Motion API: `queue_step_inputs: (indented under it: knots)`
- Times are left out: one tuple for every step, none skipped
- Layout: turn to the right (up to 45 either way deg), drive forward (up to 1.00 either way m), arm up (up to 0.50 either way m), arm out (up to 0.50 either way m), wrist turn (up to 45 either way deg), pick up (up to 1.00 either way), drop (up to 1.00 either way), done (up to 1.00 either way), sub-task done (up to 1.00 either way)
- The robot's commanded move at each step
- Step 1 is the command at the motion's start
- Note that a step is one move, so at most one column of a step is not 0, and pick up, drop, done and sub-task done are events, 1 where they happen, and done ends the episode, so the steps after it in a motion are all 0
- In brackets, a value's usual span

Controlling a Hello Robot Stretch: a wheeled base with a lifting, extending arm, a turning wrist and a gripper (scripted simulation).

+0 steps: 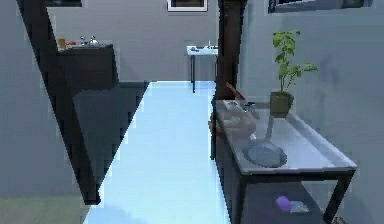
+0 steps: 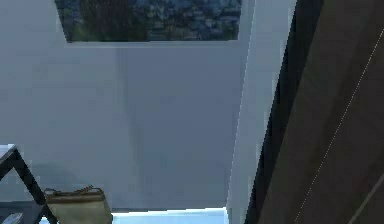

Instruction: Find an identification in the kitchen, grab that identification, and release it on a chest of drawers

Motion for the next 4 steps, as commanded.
queue_step_inputs:
  knots:
    - [0.0, 0.05, 0.00, 0.00, 0.0, 0.00, 0.00, 0.00, 0.00]
    - [-12.0, 0.00, 0.00, 0.00, 0.0, 0.00, 0.00, 0.00, 0.00]
    - [0.0, 1.00, 0.00, 0.00, 0.0, 0.00, 0.00, 0.00, 0.00]
    - [-3.0, 0.00, 0.00, 0.00, 0.0, 0.00, 0.00, 0.00, 0.00]
